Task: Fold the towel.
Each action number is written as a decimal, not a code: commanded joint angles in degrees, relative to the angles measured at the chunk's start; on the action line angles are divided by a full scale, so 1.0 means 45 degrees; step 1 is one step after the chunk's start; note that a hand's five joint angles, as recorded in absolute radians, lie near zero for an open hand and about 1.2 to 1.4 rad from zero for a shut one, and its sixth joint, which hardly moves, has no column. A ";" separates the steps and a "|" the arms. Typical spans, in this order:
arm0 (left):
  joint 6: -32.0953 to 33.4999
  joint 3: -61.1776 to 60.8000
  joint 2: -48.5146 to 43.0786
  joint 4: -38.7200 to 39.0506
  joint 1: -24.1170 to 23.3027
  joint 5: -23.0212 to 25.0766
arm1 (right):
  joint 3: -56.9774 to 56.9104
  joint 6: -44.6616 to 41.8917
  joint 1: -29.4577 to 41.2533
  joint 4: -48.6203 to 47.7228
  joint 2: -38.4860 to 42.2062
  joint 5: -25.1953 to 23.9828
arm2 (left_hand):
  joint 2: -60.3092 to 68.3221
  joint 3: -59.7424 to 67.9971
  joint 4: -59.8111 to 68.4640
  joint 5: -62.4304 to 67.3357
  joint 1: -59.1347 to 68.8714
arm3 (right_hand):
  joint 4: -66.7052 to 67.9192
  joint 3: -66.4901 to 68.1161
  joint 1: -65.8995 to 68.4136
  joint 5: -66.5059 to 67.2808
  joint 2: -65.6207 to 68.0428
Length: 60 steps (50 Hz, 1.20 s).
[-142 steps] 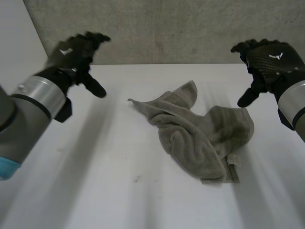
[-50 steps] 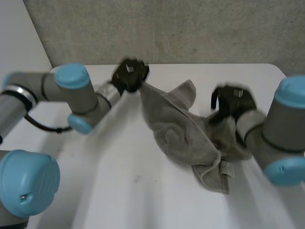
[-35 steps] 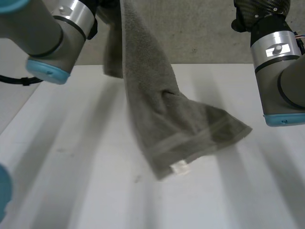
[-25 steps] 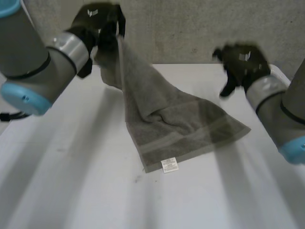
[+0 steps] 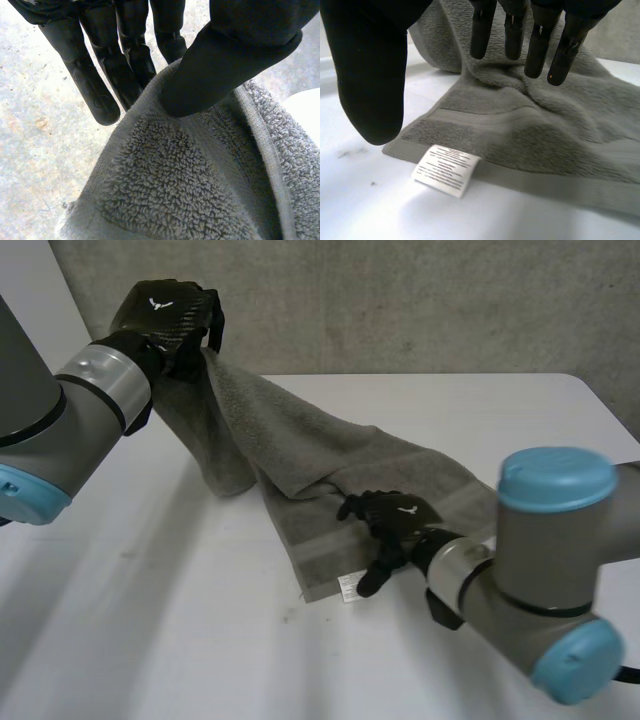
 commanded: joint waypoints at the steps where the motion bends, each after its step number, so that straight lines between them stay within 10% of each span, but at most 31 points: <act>1: -0.0199 -0.0245 -0.0016 0.0054 0.0342 -0.0006 | -0.1447 0.0193 0.1531 -0.0924 0.1715 0.0876 | 0.2266 0.2277 0.2281 0.2443 0.2650 | 0.1903 0.1897 0.1258 0.1947 0.1914; 40: -0.1665 -0.1007 0.0003 0.0816 0.1085 0.0013 | -0.4184 -0.1096 0.2646 -0.1627 0.5038 0.2849 | 0.2266 0.2277 0.2281 0.2443 0.2650 | 0.2988 0.2982 0.2343 0.3031 0.2999; 60: -0.1684 -0.1027 0.0003 0.0816 0.1085 0.0013 | -0.4751 -0.1135 0.2607 -0.1979 0.4921 0.2947 | 0.2266 0.2277 0.2281 0.2443 0.2650 | 0.8654 0.8648 0.8009 0.8697 0.8665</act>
